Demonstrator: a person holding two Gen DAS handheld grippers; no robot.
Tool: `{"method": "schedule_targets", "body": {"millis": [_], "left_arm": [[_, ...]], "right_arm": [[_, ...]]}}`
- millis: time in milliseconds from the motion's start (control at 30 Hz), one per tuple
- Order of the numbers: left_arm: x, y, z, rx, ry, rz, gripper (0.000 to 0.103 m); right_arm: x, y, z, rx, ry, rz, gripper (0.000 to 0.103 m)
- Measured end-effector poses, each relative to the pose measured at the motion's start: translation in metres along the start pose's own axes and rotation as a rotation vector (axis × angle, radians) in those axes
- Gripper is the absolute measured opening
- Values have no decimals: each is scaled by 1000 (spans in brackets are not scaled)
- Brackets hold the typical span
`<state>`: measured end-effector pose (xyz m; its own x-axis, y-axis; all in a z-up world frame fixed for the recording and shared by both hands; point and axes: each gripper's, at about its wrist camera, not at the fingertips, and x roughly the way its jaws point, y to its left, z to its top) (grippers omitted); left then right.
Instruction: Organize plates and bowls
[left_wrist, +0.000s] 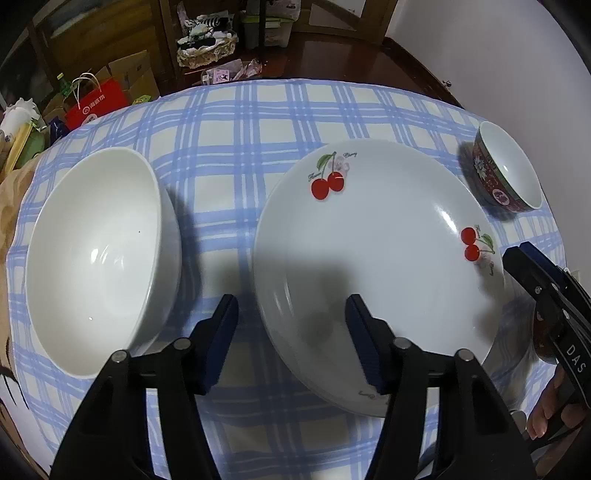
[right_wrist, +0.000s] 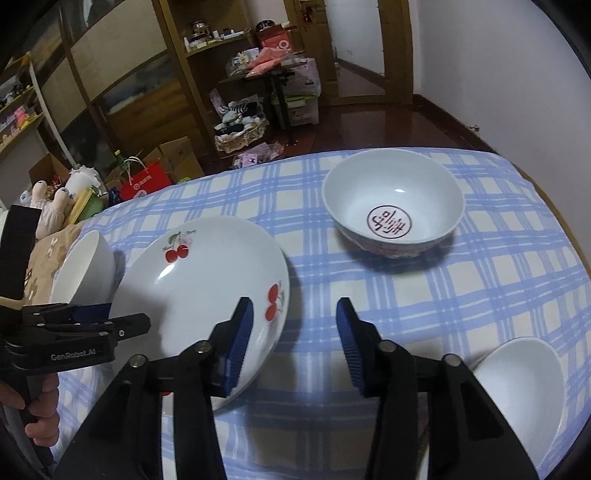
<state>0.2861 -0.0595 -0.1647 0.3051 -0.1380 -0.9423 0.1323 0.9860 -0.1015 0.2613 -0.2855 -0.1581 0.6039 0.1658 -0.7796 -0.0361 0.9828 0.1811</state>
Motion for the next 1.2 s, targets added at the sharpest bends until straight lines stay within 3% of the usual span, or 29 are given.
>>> {"method": "schedule_targets", "body": {"millis": [233, 333, 433, 567, 900, 1200], "left_arm": [[6, 0, -5, -3, 11, -7, 55], [8, 1, -5, 3, -1, 4, 48], [5, 5, -4, -26, -26, 6, 36], [3, 10, -2, -49, -47, -13, 21], [-5, 17, 2, -86, -44, -55, 17], [-18, 12, -15, -79, -36, -95, 17]], "right_arm": [[14, 7, 0, -13, 52, 1, 42], [20, 9, -2, -18, 66, 2, 40], [28, 12, -4, -25, 87, 6, 23], [35, 17, -9, -32, 99, 17, 16], [25, 17, -14, -38, 88, 14, 15], [7, 17, -17, -33, 82, -11, 15]]}}
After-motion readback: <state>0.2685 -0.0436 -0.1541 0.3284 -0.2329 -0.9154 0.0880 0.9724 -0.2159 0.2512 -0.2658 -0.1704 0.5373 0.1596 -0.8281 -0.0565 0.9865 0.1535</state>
